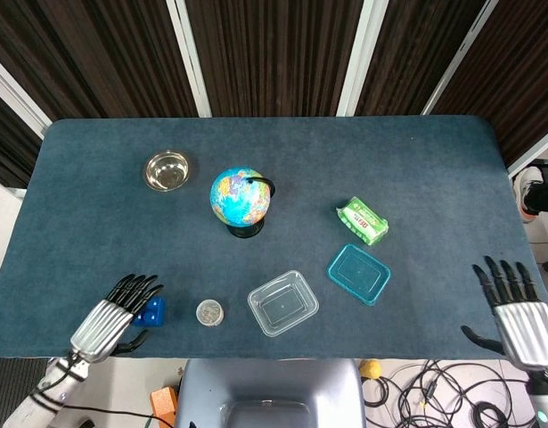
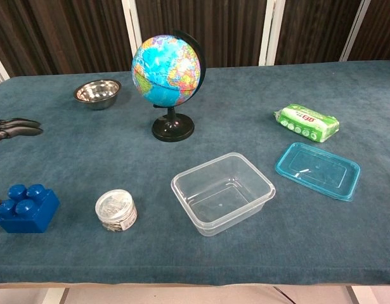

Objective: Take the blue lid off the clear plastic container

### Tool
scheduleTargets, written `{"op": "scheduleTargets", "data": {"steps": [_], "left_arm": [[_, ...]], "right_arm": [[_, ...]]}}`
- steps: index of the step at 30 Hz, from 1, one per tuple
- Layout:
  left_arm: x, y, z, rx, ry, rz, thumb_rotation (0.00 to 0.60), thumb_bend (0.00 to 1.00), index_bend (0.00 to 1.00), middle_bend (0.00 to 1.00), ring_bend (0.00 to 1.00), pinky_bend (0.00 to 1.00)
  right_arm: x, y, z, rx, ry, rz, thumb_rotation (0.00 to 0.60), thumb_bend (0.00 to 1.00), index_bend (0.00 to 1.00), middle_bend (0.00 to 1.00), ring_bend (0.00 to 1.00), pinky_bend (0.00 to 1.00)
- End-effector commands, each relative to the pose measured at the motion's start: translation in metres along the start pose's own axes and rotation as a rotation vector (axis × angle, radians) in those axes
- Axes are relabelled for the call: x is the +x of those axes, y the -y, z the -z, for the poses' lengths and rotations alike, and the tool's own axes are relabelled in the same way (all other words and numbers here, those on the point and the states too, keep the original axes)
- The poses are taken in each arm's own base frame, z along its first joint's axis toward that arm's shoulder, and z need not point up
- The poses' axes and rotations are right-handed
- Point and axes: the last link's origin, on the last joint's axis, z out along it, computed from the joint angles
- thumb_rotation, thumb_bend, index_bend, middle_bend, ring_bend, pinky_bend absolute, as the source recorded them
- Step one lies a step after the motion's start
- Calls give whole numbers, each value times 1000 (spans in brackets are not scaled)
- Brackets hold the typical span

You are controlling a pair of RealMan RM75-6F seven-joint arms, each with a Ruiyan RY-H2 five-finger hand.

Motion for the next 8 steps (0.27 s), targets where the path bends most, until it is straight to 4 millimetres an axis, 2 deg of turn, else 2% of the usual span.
{"op": "scheduleTargets", "data": {"steps": [1,8], "left_arm": [[-16,12,68,72,-6,-1,567,369,0,0,0,46],[-17,9,66,29,23,17,592,369,0,0,0,44]], "right_arm": [[2,-15,17,-74,-21,-23,463,44,0,0,0,0],[-6,-16,10,-40,58,-60,462,44,0,0,0,0]]}}
